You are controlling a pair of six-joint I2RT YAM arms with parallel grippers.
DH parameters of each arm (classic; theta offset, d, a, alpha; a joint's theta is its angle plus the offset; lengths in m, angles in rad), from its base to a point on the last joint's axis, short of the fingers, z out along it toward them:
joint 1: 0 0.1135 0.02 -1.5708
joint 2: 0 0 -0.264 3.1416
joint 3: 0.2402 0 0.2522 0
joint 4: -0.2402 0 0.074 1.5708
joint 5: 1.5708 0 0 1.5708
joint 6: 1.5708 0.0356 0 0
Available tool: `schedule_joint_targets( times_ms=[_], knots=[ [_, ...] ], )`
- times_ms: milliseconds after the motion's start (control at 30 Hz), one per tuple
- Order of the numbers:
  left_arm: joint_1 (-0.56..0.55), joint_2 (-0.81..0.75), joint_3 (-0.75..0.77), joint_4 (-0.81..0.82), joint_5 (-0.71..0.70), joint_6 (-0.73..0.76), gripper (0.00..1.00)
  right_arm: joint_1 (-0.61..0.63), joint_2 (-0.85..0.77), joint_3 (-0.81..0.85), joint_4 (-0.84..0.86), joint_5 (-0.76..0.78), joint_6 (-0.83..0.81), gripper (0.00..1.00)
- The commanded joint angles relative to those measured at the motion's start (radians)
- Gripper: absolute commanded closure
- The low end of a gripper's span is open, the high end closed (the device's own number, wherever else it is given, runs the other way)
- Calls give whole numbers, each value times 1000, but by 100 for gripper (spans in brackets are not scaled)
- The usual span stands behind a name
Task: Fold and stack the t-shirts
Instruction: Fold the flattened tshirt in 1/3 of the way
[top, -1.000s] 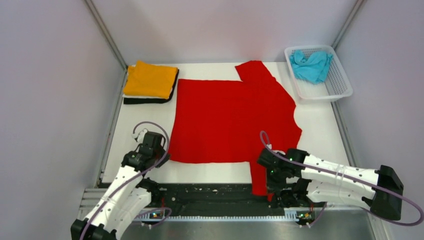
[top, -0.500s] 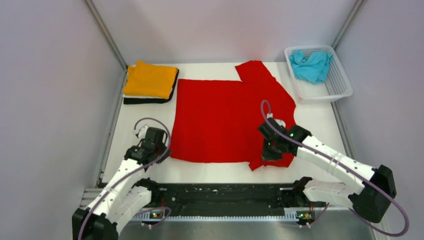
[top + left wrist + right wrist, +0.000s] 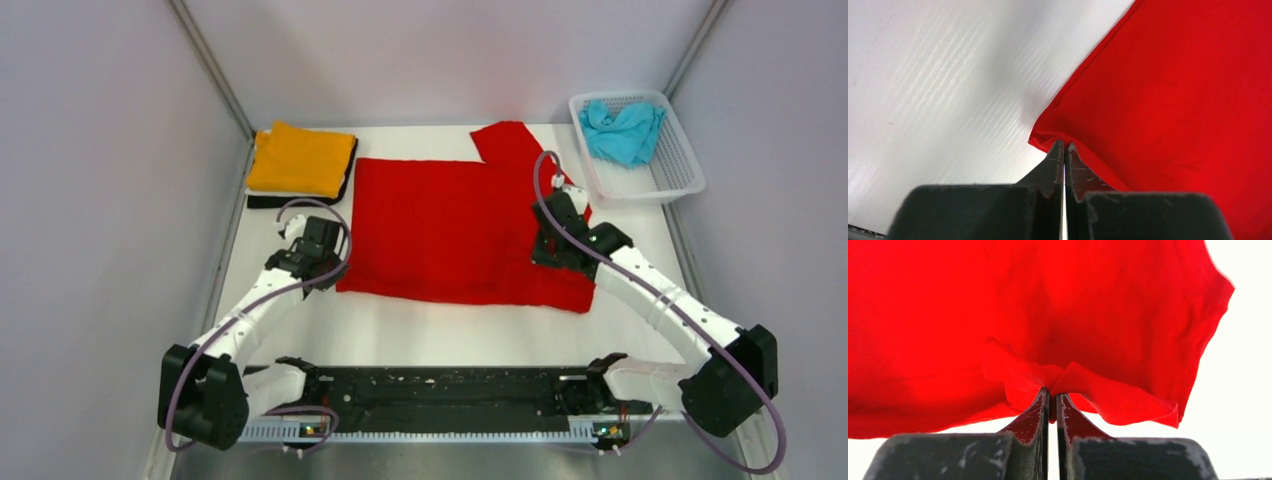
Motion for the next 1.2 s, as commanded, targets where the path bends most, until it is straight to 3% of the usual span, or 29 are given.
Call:
schedule_joint_targets(
  times_ms=[0, 733, 867, 900, 933, 1100, 1167],
  knots=[
    [27, 38, 58, 51, -52, 27, 100, -59, 21, 62, 111, 47, -81, 100],
    [109, 338, 203, 162, 9, 84, 100, -211, 366, 248, 344, -60, -365, 100],
    [123, 429, 254, 137, 4, 88, 97, -244, 497, 314, 398, -186, -484, 96],
    [129, 449, 270, 122, 5, 90, 89, -252, 544, 350, 388, -204, -492, 93],
    [134, 469, 287, 109, 3, 92, 73, -259, 592, 391, 370, -214, -499, 88],
    [143, 491, 374, 59, 13, 108, 4, -276, 761, 610, 351, -115, -492, 42],
    [143, 476, 403, 29, 37, 121, 1, -276, 761, 669, 321, -83, -458, 32]
  ],
)
